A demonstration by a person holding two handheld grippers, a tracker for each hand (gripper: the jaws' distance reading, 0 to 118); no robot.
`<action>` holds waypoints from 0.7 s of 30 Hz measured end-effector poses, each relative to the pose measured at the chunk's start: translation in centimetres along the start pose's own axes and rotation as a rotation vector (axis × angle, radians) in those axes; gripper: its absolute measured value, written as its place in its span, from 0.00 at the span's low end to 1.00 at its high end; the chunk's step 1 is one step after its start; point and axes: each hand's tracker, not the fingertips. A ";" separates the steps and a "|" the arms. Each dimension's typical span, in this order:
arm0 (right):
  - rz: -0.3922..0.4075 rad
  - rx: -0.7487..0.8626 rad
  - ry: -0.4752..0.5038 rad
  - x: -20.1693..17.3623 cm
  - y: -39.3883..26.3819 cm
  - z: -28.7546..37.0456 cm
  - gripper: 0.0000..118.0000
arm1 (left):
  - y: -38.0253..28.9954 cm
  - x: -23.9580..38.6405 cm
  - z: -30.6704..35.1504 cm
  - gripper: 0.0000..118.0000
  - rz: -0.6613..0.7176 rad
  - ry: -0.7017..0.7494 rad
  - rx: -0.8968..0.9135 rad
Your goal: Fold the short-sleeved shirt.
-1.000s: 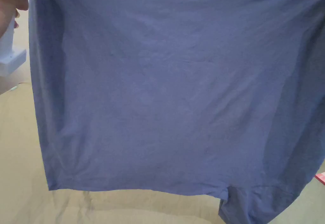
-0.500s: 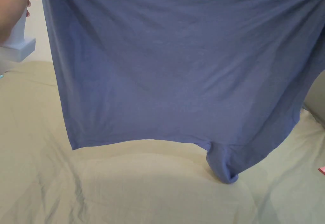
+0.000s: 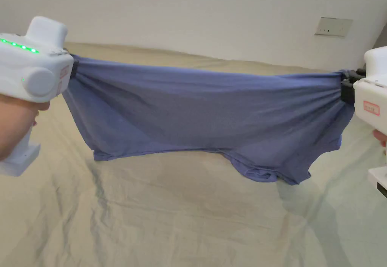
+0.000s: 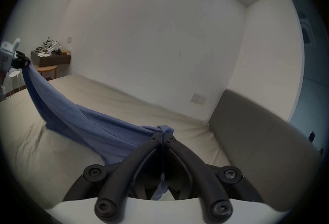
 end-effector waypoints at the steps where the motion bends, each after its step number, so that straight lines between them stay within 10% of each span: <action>1: -0.010 -0.019 0.017 -0.3 -1.3 0.4 0.02 | -2.1 0.4 0.5 0.04 -0.008 -0.021 -0.028; 21: -0.006 -0.622 0.308 -8.6 -27.3 18.7 0.02 | -31.9 2.0 15.2 0.03 -0.190 -0.237 -0.530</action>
